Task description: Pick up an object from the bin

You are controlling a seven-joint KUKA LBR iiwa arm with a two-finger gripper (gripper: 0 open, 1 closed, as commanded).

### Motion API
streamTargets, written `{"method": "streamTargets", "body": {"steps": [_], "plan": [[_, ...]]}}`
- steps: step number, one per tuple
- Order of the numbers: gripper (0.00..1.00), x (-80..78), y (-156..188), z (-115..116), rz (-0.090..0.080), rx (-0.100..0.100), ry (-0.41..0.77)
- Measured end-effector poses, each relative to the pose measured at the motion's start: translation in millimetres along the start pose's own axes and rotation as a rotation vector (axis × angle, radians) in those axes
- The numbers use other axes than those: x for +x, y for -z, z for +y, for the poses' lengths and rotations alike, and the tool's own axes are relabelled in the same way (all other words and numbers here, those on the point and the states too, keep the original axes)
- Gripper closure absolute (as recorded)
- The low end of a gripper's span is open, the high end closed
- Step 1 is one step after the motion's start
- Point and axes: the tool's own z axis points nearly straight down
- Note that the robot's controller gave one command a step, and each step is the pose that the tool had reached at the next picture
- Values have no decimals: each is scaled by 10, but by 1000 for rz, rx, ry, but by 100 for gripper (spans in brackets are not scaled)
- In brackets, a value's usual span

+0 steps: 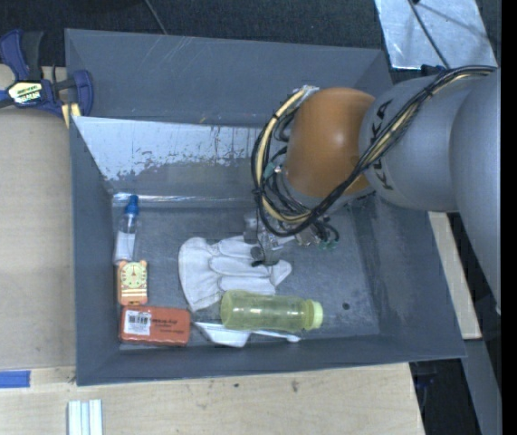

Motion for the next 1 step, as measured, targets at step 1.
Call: {"method": "streamTargets", "body": {"steps": [1], "plan": [[100, -15, 1303, -457, 1, 1, 31]]}}
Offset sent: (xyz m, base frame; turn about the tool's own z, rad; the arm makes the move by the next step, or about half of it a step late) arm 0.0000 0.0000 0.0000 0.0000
